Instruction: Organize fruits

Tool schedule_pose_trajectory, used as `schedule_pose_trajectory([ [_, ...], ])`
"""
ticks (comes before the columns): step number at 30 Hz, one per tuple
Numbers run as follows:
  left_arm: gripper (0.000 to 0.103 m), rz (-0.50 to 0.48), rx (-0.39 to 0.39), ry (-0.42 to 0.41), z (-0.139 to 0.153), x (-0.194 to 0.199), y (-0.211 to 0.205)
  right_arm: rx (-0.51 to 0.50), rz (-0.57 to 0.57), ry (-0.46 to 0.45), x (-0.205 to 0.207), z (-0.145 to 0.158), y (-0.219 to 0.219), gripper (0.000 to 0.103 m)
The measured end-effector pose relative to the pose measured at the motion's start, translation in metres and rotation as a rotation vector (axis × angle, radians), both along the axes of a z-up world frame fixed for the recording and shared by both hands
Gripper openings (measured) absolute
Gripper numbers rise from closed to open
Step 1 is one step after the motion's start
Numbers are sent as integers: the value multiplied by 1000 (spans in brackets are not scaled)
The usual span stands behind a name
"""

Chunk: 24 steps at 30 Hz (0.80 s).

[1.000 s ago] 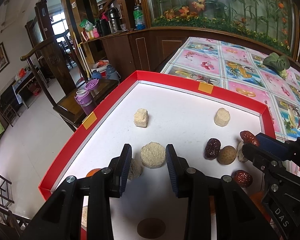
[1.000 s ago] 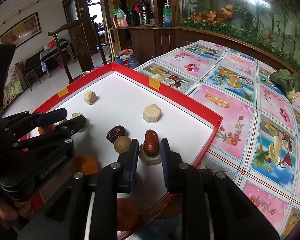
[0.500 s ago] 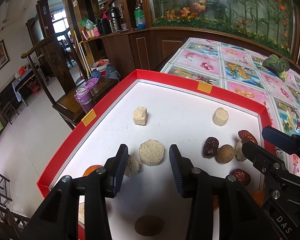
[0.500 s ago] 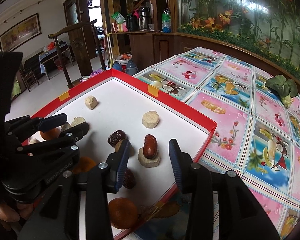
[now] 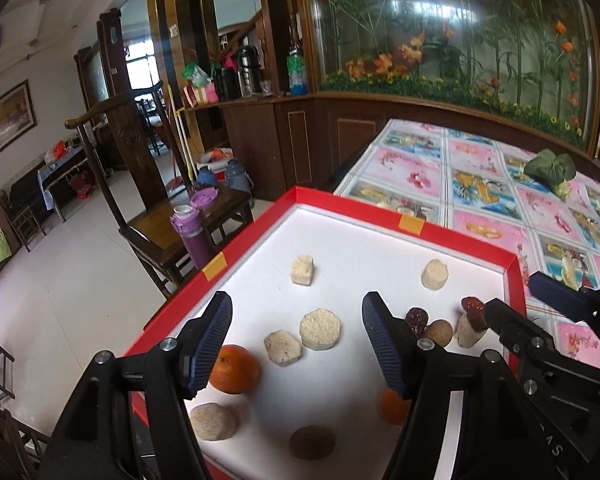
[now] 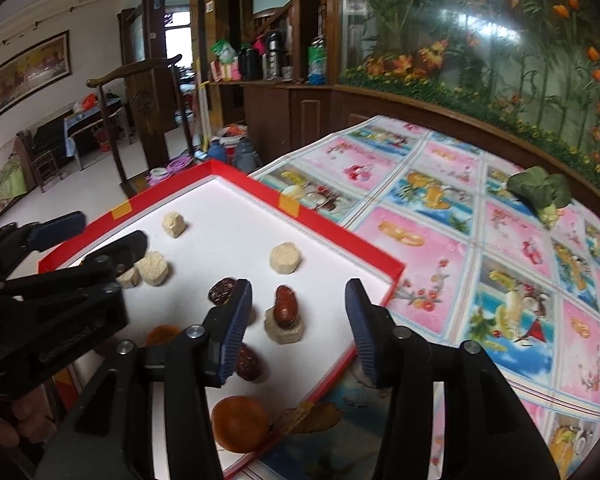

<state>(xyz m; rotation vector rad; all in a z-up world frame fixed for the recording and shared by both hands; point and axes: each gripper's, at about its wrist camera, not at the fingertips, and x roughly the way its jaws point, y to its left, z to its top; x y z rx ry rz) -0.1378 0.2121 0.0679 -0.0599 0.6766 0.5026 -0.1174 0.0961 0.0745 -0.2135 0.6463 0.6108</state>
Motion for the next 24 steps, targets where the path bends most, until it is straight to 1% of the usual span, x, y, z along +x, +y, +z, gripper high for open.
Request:
schedule_pose_trajectory([
  [6,69,-2,18,-24,11,-6,-6,-8,-62,-70,-7,14,-10,58],
  [8,69,-6,23,-32,14,-8,-8,-3,-74,-79,-8,18,-14,61],
  [11,76,-9,35,-48,20,-12,-13,-2,-94,-93,-8,23,-19,65],
  [17,80,-13,45,-87,33,-20,-21,-6,-126,-123,-15,32,-27,74],
  [19,84,-5,45,-110,39,-26,-23,9,-130,-127,-20,37,-33,78],
  [20,89,1,47,-119,41,-28,-24,22,-133,-130,-22,39,-36,82],
  [21,91,11,54,-143,46,-34,-25,41,-141,-135,-25,42,-41,84],
  [22,92,21,63,-164,51,-40,-27,69,-148,-146,-29,46,-48,89],
  [23,95,38,73,-181,55,-44,-28,90,-150,-155,-32,49,-53,94],
  [24,102,59,85,-191,59,-48,-30,122,-159,-172,-38,55,-62,97],
])
